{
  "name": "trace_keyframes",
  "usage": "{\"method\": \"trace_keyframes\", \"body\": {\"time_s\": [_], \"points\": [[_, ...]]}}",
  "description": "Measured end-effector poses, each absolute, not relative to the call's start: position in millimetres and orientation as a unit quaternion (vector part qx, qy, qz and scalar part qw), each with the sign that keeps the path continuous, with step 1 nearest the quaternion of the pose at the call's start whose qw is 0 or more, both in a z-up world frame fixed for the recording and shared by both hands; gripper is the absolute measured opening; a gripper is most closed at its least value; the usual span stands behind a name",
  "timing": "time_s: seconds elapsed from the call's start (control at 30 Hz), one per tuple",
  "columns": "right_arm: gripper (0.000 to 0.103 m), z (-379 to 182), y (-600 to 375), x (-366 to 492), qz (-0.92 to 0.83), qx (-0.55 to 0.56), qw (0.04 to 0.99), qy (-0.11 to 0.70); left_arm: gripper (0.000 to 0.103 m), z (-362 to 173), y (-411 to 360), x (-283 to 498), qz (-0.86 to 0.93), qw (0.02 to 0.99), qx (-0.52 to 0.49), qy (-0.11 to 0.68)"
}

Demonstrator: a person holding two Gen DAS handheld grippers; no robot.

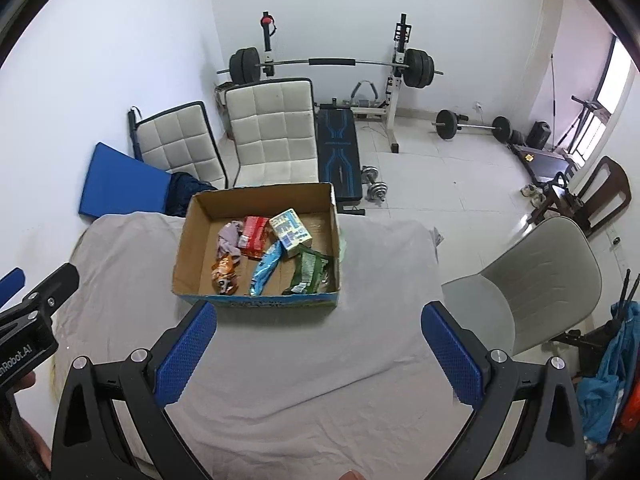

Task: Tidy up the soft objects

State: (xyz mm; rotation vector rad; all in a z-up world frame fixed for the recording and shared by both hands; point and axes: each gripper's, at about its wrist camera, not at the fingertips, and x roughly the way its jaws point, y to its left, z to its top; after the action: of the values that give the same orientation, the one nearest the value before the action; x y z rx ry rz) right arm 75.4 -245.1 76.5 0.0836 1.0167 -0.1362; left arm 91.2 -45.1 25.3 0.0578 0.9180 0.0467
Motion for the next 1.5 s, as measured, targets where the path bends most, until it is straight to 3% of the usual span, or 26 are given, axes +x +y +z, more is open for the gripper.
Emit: {"method": "trace_keyframes", "body": {"time_s": [1.5], "points": [[0.103,76,-247,91,-0.060,0.031,0.875,0.480,0.103,9,-62,102,0.024,0.889,0.036,0.455]]}}
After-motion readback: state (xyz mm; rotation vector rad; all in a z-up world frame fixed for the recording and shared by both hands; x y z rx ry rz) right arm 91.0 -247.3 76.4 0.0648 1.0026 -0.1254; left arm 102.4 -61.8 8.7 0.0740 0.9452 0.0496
